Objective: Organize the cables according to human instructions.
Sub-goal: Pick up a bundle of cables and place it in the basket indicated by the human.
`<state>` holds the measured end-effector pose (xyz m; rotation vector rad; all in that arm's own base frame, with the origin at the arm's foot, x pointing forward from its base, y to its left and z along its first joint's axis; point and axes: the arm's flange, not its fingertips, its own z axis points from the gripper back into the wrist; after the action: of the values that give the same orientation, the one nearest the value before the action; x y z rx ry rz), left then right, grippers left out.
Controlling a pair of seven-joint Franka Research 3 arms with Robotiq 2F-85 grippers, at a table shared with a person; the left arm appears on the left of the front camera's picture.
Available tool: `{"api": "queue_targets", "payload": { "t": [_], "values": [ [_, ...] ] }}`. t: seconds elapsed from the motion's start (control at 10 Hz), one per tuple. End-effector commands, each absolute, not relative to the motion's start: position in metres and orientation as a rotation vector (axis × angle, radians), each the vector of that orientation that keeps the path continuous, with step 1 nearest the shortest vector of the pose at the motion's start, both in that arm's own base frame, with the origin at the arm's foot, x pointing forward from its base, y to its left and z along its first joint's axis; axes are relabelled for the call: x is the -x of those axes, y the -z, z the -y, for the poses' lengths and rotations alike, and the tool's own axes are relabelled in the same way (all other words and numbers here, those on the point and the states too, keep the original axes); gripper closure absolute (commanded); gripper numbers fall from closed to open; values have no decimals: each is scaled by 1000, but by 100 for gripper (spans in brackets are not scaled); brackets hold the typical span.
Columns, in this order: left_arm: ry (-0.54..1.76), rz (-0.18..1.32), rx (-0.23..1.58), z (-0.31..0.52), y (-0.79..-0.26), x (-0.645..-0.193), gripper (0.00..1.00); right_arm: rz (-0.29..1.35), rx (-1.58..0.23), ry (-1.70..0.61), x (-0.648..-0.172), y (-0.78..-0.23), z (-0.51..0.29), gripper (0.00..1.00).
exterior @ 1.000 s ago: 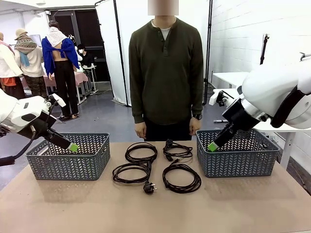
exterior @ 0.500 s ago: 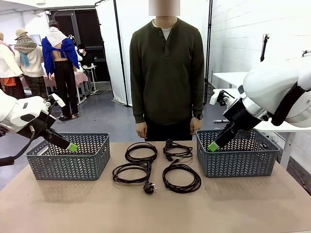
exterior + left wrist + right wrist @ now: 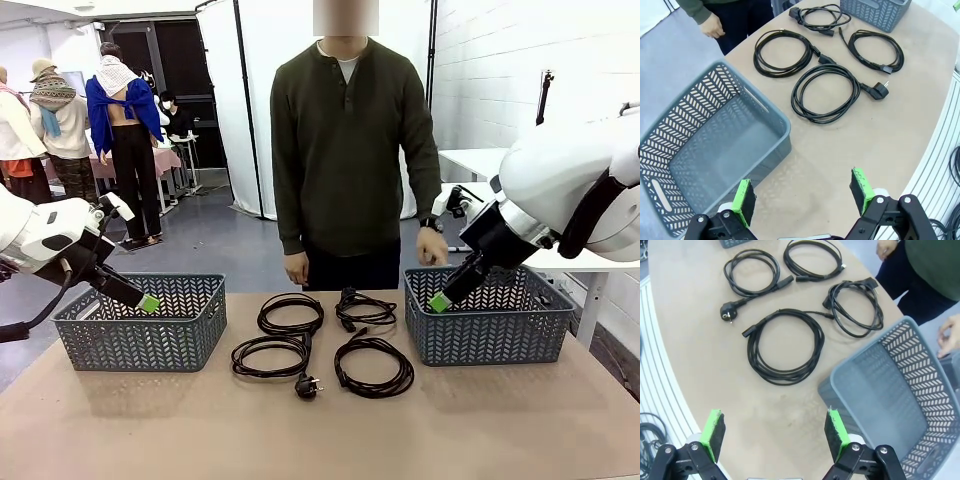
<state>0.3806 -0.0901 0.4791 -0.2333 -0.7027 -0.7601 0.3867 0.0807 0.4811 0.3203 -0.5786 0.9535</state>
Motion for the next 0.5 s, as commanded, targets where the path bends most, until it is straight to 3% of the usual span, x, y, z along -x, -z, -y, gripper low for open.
{"api": "queue_targets", "payload": {
  "t": [0.0, 0.4],
  "values": [
    [747, 700, 243, 90, -478, -381, 0, 591, -341, -960, -390, -479, -80, 0],
    [747, 700, 243, 90, -478, -381, 0, 591, -341, -960, -390, -479, -80, 0]
  ]
}}
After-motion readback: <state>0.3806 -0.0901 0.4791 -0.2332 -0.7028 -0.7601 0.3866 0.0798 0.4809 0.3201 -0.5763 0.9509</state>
